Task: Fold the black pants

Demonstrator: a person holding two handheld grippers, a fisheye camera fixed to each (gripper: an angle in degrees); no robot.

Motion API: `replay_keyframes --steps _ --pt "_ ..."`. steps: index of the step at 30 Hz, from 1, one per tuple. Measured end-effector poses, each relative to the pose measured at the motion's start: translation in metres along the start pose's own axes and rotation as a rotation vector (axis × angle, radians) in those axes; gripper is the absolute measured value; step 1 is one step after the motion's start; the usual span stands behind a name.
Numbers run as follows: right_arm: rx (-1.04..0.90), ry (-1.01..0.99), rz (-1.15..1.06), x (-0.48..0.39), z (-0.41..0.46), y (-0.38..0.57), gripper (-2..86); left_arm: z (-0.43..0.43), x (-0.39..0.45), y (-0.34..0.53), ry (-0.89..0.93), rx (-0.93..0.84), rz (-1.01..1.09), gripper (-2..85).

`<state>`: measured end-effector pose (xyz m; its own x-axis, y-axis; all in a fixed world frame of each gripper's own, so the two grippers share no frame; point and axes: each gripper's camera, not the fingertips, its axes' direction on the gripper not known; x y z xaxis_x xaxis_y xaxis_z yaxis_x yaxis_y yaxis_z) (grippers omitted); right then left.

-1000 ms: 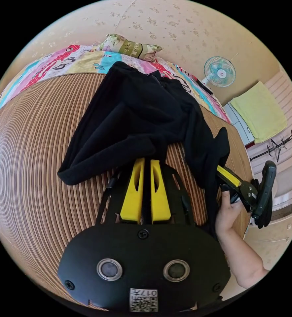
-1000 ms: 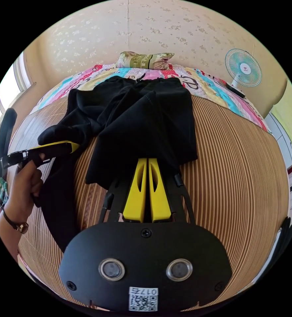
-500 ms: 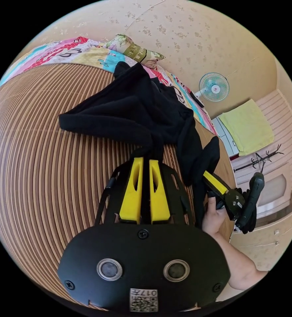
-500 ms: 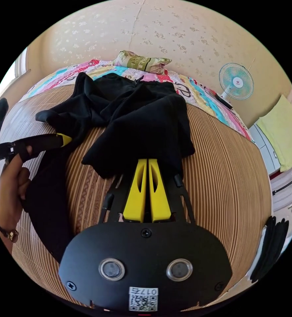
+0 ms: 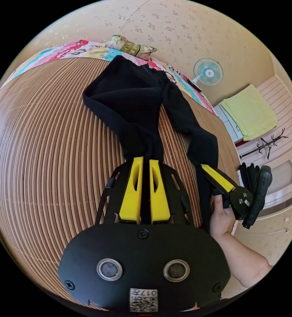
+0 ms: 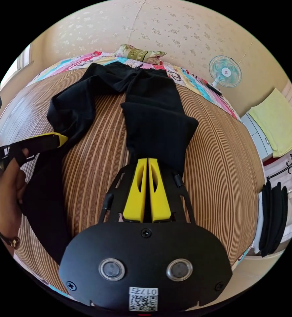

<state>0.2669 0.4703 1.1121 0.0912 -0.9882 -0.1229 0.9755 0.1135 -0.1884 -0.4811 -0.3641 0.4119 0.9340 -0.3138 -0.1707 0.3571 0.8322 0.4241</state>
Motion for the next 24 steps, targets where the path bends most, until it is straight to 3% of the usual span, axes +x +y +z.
replay_keyframes --steps 6,13,19,24 --pt "-0.048 -0.021 -0.01 0.004 -0.046 0.035 0.4 -0.024 0.022 0.056 -0.063 -0.001 0.039 4.1" --pt "-0.01 -0.258 0.145 0.049 -0.143 0.122 0.3 -0.041 0.031 0.086 -0.083 0.006 0.034 4.1" --pt "0.077 -0.074 0.114 0.044 -0.161 0.201 0.2 -0.057 0.04 0.11 -0.108 0.01 0.034 4.2" --pt "0.186 -0.055 0.132 0.045 -0.168 0.215 0.2 -0.074 0.05 0.134 -0.141 0.019 0.019 4.3"
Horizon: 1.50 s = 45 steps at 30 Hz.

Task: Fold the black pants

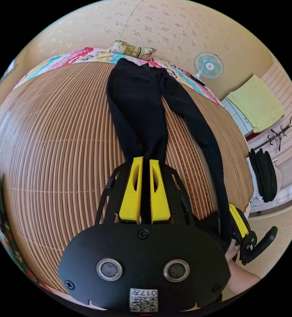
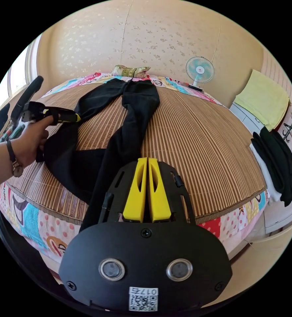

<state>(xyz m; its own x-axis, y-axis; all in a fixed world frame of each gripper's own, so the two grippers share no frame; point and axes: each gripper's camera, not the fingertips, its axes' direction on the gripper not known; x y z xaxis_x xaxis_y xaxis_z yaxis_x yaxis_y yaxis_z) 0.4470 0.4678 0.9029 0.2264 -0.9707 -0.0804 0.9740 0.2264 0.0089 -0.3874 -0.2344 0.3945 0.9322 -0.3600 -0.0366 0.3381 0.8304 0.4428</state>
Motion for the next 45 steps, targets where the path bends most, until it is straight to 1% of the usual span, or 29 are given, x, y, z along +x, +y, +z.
replay_keyframes --steps 4,8,10,13,15,16,17,19,22,24,25,26,27,29,31,32,34,36,37,38,39,40,41,43,45 --pt "0.008 0.037 -0.009 -0.005 -0.009 -0.004 0.2 -0.012 -0.009 0.01 0.057 0.004 -0.043 4.7" --pt "0.008 0.048 -0.011 -0.006 -0.017 -0.01 0.2 -0.037 -0.03 0.031 0.203 -0.009 -0.09 5.5" --pt "0.007 0.067 -0.018 -0.008 -0.019 -0.013 0.3 -0.055 -0.034 0.052 0.239 -0.004 -0.121 5.5" --pt "0.002 0.06 -0.015 -0.007 -0.023 -0.018 0.3 -0.103 -0.017 0.108 0.3 0.086 -0.078 5.7" --pt "-0.001 0.053 -0.013 -0.005 -0.025 -0.021 0.3 -0.139 0.007 0.157 0.326 0.139 -0.063 9.1" --pt "-0.003 0.051 -0.012 -0.004 -0.027 -0.024 0.3 -0.145 0.014 0.168 0.332 0.147 -0.068 10.7" --pt "-0.006 0.05 -0.012 -0.004 -0.028 -0.026 0.3 -0.156 0.027 0.187 0.339 0.159 -0.082 13.8" --pt "-0.008 0.049 -0.012 -0.003 -0.03 -0.029 0.3 -0.162 0.051 0.206 0.318 0.153 -0.087 16.9" --pt "-0.009 0.039 -0.007 -0.001 -0.033 -0.034 0.3 -0.149 0.1 0.207 0.224 0.073 -0.017 21.4" --pt "-0.008 0.037 -0.006 0.0 -0.035 -0.036 0.4 -0.123 0.133 0.2 0.153 -0.049 0.024 22.5" --pt "-0.007 0.035 -0.005 0.001 -0.037 -0.038 0.4 -0.116 0.138 0.2 0.132 -0.074 0.028 22.1" --pt "-0.006 0.033 -0.004 0.001 -0.038 -0.04 0.4 -0.113 0.148 0.202 0.05 -0.062 0.044 21.3" --pt "-0.006 0.032 -0.003 0.002 -0.038 -0.04 0.4 -0.114 0.156 0.207 -0.042 -0.045 0.06 18.5" --pt "-0.005 0.03 -0.003 0.003 -0.04 -0.044 0.4 -0.114 0.158 0.214 -0.07 -0.035 0.089 16.0" --pt "-0.004 0.031 -0.002 0.003 -0.041 -0.046 0.4 -0.121 0.148 0.22 -0.008 -0.038 0.1 10.9" --pt "-0.004 0.029 -0.001 0.004 -0.041 -0.048 0.4 -0.126 0.134 0.223 0.041 -0.05 0.069 7.4" --pt "-0.004 0.033 -0.003 0.003 -0.042 -0.05 0.4 -0.139 0.103 0.226 0.198 -0.06 0.014 4.4" --pt "-0.003 0.035 -0.003 0.004 -0.042 -0.053 0.4 -0.161 0.057 0.229 0.507 -0.025 -0.032 2.1" --pt "-0.003 0.033 -0.002 0.004 -0.042 -0.054 0.4 -0.167 0.045 0.231 0.583 -0.008 -0.045 1.6" --pt "-0.003 0.032 -0.002 0.004 -0.043 -0.056 0.4 -0.181 0.02 0.235 0.714 0.032 -0.068 1.2" --pt "-0.003 0.033 -0.002 0.005 -0.043 -0.056 0.4 -0.196 -0.004 0.242 0.789 0.076 -0.09 0.8" --pt "-0.003 0.034 -0.002 0.005 -0.043 -0.058 0.4 -0.204 -0.015 0.246 0.797 0.092 -0.101 0.7" --pt "-0.003 0.035 -0.002 0.005 -0.042 -0.06 0.4 -0.218 -0.032 0.253 0.769 0.102 -0.118 0.5" --pt "-0.003 0.036 -0.003 0.005 -0.042 -0.062 0.4 -0.237 -0.053 0.265 0.659 0.092 -0.135 0.1" --pt "-0.003 0.038 -0.003 0.005 -0.042 -0.064 0.4 -0.251 -0.068 0.282 0.405 0.027 -0.164 -0.1"
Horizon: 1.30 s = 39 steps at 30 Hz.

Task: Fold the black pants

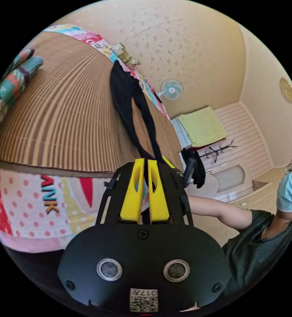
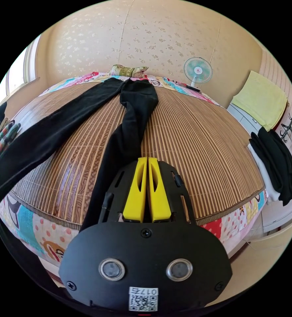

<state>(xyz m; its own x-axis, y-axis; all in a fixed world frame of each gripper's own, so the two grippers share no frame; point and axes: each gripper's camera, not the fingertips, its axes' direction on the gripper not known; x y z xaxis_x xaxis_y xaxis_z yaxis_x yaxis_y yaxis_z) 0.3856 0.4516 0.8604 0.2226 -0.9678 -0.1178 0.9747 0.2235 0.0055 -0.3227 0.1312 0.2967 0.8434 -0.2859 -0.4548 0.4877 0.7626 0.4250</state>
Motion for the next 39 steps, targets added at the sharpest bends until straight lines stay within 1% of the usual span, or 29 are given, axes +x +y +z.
replay_keyframes --steps 1,2,3,5,8,10,11,13,15,17,19,20,22,23,24,25,28,32,37,39 --pt "0.0 0.001 0.0 0.0 0.0 -0.001 0.4 -0.002 -0.002 0.003 -0.066 -0.02 -0.01 -0.1" --pt "0.0 0.001 0.0 0.001 0.001 -0.003 0.4 -0.002 -0.002 0.01 -0.177 -0.057 -0.016 0.0" --pt "0.0 0.001 0.0 0.001 0.001 -0.004 0.4 -0.002 0.003 0.016 -0.234 -0.071 0.005 0.4" --pt "-0.001 0.001 0.0 0.002 0.003 -0.006 0.4 -0.003 0.014 0.024 -0.252 -0.052 0.045 2.1" --pt "0.0 0.003 0.0 0.002 0.005 -0.009 0.5 -0.009 0.044 0.033 -0.254 0.063 0.121 7.8" --pt "0.0 0.005 -0.001 0.003 0.007 -0.011 0.5 -0.004 0.063 0.032 -0.263 0.099 0.192 8.4" --pt "0.0 0.005 -0.001 0.003 0.008 -0.012 0.4 0.007 0.073 0.027 -0.263 0.077 0.234 8.5" --pt "0.0 0.005 -0.001 0.004 0.01 -0.014 0.4 0.03 0.078 0.016 -0.263 -0.002 0.248 8.1" --pt "-0.001 0.006 -0.001 0.005 0.012 -0.016 0.4 0.052 0.077 0.009 -0.289 -0.011 0.222 5.6" --pt "-0.002 -0.001 0.002 0.008 0.015 -0.018 0.3 0.066 0.079 0.003 -0.272 -0.021 0.249 5.5" --pt "-0.001 -0.004 0.003 0.01 0.018 -0.02 0.3 0.093 0.071 -0.003 -0.343 -0.105 0.242 4.9" --pt "0.003 -0.005 0.002 0.011 0.019 -0.02 0.3 0.104 0.064 -0.002 -0.373 -0.1 0.258 3.1" --pt "0.001 -0.006 0.001 0.013 0.022 -0.022 0.3 0.1 0.049 0.001 -0.316 -0.05 0.196 1.4" --pt "0.002 -0.013 0.002 0.015 0.023 -0.023 0.3 0.097 0.036 0.001 -0.252 -0.026 0.11 0.7" --pt "-0.002 -0.018 0.003 0.016 0.024 -0.024 0.4 0.095 0.024 -0.003 -0.192 -0.03 0.04 0.2" --pt "-0.014 -0.031 0.008 0.02 0.027 -0.027 0.4 0.095 0.02 -0.006 -0.175 -0.042 0.025 0.0" --pt "-0.045 -0.057 0.006 0.027 0.031 -0.033 0.4 0.099 0.01 -0.024 -0.137 -0.125 0.031 -0.4" --pt "-0.183 -0.112 -0.086 0.037 0.027 -0.048 0.6 0.104 0.002 -0.04 -0.108 -0.205 0.046 -0.5" --pt "-0.111 -0.234 0.027 0.069 -0.001 -0.008 3.9 0.111 0.0 -0.052 -0.108 -0.259 0.039 -0.5" --pt "-0.116 -0.256 0.054 0.076 -0.002 0.014 5.2 0.113 0.0 -0.054 -0.112 -0.272 0.045 -0.5"
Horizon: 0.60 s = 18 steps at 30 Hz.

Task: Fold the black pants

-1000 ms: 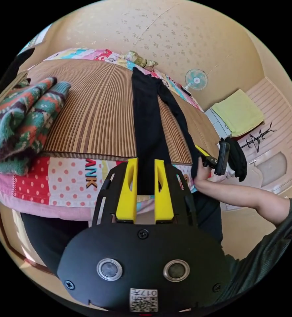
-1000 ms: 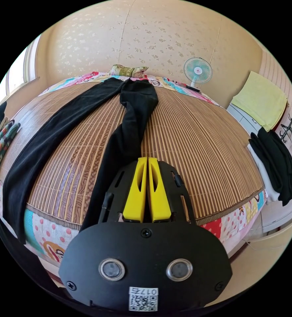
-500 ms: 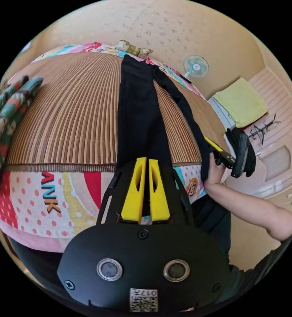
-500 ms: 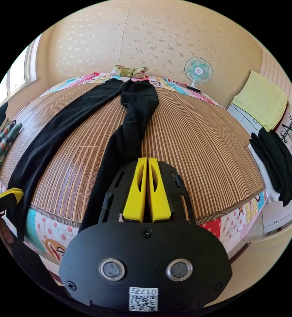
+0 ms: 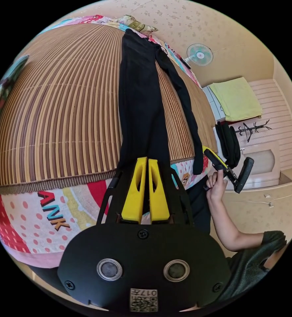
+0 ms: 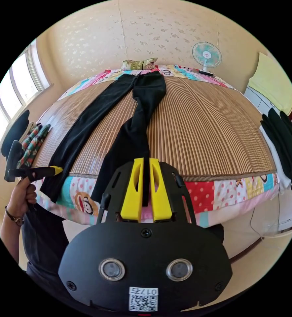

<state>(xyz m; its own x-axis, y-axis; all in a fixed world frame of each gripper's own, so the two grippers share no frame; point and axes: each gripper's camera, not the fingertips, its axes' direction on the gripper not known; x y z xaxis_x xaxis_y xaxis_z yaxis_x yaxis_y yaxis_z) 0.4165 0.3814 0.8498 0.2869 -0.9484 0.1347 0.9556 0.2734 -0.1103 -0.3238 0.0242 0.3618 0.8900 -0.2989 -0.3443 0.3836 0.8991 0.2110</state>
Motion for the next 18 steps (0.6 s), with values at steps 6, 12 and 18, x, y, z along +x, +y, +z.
replay_keyframes --steps 6,12,18 --pt "0.002 -0.015 0.075 0.016 0.006 0.037 8.6 0.003 0.004 0.001 -0.025 0.008 0.059 -0.5" --pt "-0.106 -0.028 0.021 0.032 0.034 0.024 9.6 0.008 0.006 0.006 -0.04 0.032 0.057 -0.5" --pt "-0.014 -0.243 0.02 0.082 -0.02 -0.01 8.4 0.013 0.008 0.012 -0.054 0.056 0.072 -0.6"
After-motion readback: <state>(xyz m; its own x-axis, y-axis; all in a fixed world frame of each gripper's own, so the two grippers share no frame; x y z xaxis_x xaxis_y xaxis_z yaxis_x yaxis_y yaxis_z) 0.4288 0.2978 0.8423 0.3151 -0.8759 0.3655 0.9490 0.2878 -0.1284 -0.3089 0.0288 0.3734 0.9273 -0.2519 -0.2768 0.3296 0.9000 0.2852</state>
